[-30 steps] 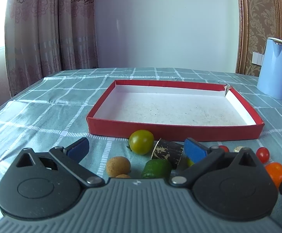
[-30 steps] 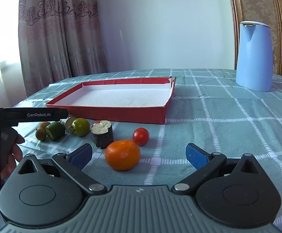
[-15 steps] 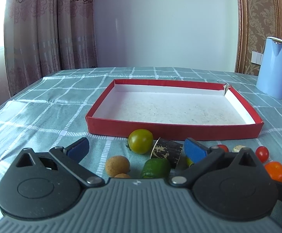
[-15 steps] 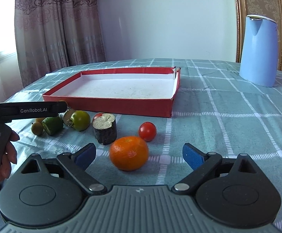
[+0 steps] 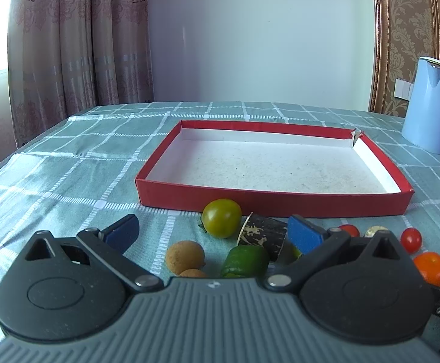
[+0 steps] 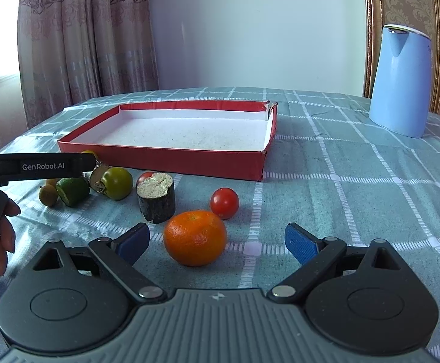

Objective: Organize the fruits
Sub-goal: 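Grasp the mandarin orange with the right tool while the left tool grasps a brown kiwi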

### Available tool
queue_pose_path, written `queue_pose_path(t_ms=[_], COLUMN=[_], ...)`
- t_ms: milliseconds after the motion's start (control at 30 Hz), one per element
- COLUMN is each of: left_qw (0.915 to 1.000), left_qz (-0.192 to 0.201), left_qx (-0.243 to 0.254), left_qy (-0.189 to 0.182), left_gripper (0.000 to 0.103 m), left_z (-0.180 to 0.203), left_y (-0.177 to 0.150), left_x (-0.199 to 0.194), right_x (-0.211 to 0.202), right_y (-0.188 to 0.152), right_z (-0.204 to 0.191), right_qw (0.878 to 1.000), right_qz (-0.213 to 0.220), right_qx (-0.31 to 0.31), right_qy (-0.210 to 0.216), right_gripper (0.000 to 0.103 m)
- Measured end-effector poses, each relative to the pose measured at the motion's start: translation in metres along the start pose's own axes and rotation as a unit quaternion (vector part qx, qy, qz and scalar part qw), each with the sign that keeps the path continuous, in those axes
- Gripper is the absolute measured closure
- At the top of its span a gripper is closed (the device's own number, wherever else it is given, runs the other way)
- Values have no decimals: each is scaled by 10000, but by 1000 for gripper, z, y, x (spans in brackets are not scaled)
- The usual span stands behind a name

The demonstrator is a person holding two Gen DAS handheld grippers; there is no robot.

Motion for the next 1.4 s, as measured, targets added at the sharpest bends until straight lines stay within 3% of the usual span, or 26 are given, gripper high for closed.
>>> queue_pose_path(t_ms=[333, 367, 400, 467, 600, 800, 867, 967, 1033, 1100, 1267, 1400], left_qw=[10000, 10000, 10000, 9998, 9993, 9992, 9990, 9963, 9956, 9964, 9997, 9987], left_qz=[-30, -27, -8, 77, 139, 232, 204, -80, -295, -266, -187, -184], left_qx=[-14, -25, -44, -128, -300, -230, -377, -814, -862, -751, 135, 461], left_qy=[21, 35, 60, 126, 158, 246, 126, -247, -210, -277, -39, 69], left_gripper=[0, 0, 0, 0, 0, 0, 0, 0, 0, 0, 0, 0], left_z=[-1, -2, -3, -6, -12, -20, -32, -59, -70, -72, -54, -43], left_y=[0, 0, 1, 2, 5, 3, 0, -4, -8, -8, -14, -18], left_x=[1, 1, 0, -2, -4, -12, -19, -23, -22, -27, -32, -28], right_x=[1, 1, 1, 3, 6, 5, 4, 1, 3, 7, 10, 9], right_y=[0, 0, 0, -1, -1, 2, 6, 13, 16, 16, 15, 14], right_z=[-2, -2, -2, -2, -9, -7, -4, -2, -1, 0, 6, 6], right_qw=[10000, 10000, 10000, 9997, 9992, 9985, 9986, 9984, 9982, 9982, 9976, 9973], right_qz=[-23, -17, -19, -87, -142, -73, 13, 269, 357, 302, 242, 269], right_qx=[-66, -68, -75, -38, -167, -57, -50, -109, -90, -47, 160, 169], right_qy=[17, 21, 37, 212, 335, 539, 518, 487, 483, 520, 632, 660], right_gripper=[6, 12, 30, 47, 60, 61, 61, 61, 61, 61, 61, 61])
Point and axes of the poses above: each gripper's, at about its wrist camera, not at the fingertips, and x roughly the way its jaws point, z to its right, y to its top, the point moved 3 cm from there along x, roughly the way its jaws point, and after that the axes turned 8 degrees about -x, right-handed, at the moved point
